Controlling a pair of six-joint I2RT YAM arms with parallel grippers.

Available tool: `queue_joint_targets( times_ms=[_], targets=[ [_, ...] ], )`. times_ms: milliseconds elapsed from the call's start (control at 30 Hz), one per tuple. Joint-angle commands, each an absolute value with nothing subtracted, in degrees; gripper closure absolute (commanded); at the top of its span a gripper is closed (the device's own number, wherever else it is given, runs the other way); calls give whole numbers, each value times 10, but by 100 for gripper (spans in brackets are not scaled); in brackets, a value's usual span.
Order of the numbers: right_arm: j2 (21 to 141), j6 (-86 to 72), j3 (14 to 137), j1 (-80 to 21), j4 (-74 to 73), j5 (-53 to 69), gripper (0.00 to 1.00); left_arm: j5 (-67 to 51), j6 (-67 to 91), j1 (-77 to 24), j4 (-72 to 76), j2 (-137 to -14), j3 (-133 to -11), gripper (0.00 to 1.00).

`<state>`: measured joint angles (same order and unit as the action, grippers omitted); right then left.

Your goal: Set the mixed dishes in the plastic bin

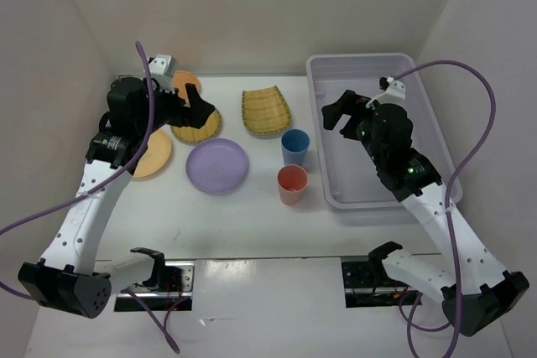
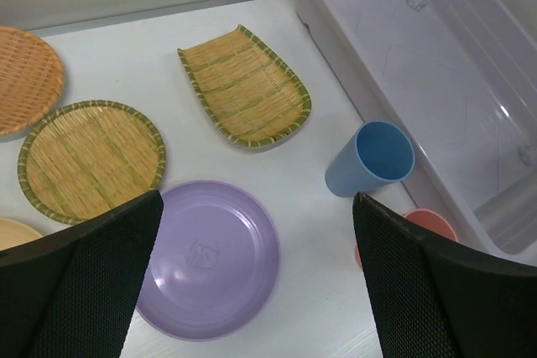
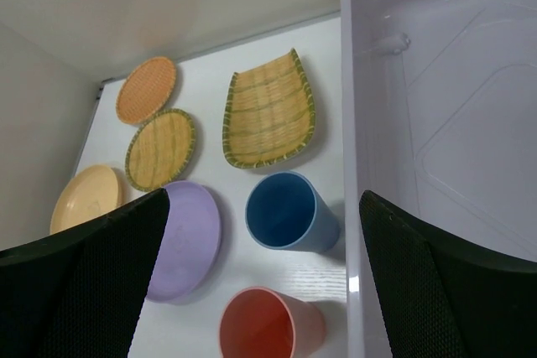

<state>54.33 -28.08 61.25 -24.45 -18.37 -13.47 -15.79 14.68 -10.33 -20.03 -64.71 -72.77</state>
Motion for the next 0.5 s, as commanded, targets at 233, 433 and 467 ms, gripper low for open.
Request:
queue_joint_targets(
  times_ms=[233, 433, 467],
  targets=[
    [633, -225, 671, -241, -189, -47, 2, -236, 75, -108, -228, -660, -756, 0],
    [634, -225, 671, -246, -194, -41, 2, -259, 56, -119, -202, -678, -758, 0],
    [627, -225, 666, -246, -194, -41, 2, -259, 56, -127, -215, -693, -767, 0]
  ],
)
